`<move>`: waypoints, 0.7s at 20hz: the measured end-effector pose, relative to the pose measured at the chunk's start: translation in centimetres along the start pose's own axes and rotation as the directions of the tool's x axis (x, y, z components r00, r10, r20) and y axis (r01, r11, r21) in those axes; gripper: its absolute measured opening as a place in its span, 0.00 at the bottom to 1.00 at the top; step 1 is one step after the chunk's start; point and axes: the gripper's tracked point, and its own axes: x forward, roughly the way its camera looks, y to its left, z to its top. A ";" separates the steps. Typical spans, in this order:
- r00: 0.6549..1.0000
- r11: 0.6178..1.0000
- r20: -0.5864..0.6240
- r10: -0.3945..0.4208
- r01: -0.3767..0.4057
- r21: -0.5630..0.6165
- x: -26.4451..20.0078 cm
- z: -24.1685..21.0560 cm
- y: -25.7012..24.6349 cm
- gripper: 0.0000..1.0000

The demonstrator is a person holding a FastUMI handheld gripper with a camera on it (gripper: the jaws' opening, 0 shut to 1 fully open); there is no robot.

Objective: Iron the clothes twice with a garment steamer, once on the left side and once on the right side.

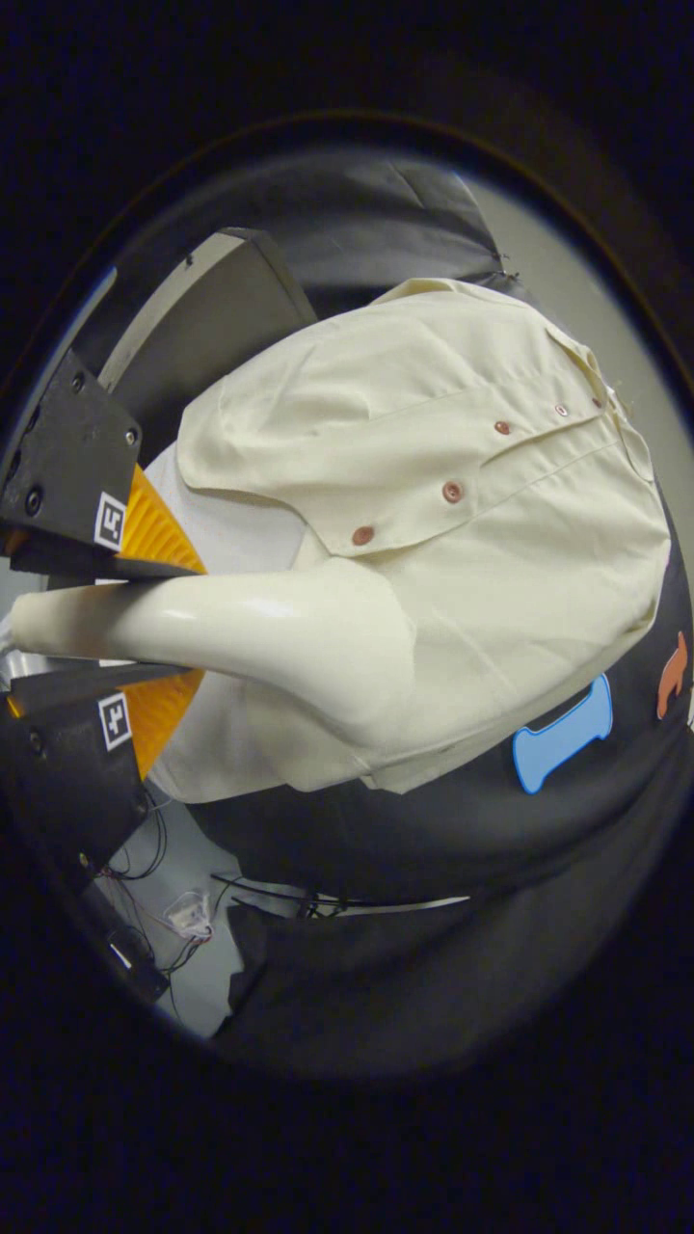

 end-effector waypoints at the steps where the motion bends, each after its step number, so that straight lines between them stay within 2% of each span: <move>1: 1.000 1.000 -0.012 0.002 -0.002 -0.005 -0.1 -0.8 0.0 0.39; 7: 0.998 0.997 -0.043 0.042 -0.045 -0.061 -1.8 -2.8 2.7 0.39; 14: 0.987 0.974 0.016 0.162 -0.157 -0.162 -8.6 -0.1 11.5 0.39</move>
